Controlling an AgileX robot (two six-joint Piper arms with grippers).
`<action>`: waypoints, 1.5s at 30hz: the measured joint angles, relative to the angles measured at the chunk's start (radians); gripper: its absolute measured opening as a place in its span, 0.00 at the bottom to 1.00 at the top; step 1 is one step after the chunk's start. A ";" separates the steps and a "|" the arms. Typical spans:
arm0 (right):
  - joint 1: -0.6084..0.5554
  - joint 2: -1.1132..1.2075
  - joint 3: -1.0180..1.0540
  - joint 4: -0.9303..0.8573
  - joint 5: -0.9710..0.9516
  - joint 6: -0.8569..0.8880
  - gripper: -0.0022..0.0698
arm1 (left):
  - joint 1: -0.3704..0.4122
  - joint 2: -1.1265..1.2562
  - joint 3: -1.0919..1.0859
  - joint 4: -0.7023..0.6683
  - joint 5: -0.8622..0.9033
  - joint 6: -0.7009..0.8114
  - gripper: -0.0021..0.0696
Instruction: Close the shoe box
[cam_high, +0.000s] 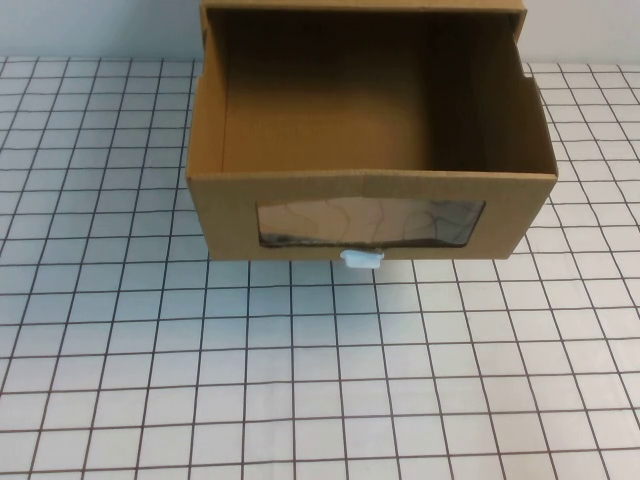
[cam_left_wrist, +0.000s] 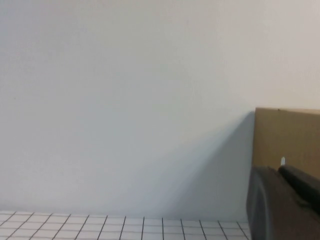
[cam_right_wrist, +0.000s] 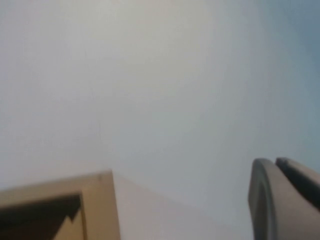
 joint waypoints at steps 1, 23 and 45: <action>0.000 0.000 0.000 0.000 -0.047 0.000 0.01 | 0.000 0.000 0.000 -0.002 -0.016 -0.004 0.02; 0.000 -0.006 -0.102 0.004 -0.500 0.113 0.01 | 0.000 -0.002 -0.049 -0.121 -0.422 -0.073 0.02; 0.000 0.386 -0.959 0.002 0.299 0.573 0.01 | -0.048 0.509 -0.977 -0.060 0.254 -0.240 0.02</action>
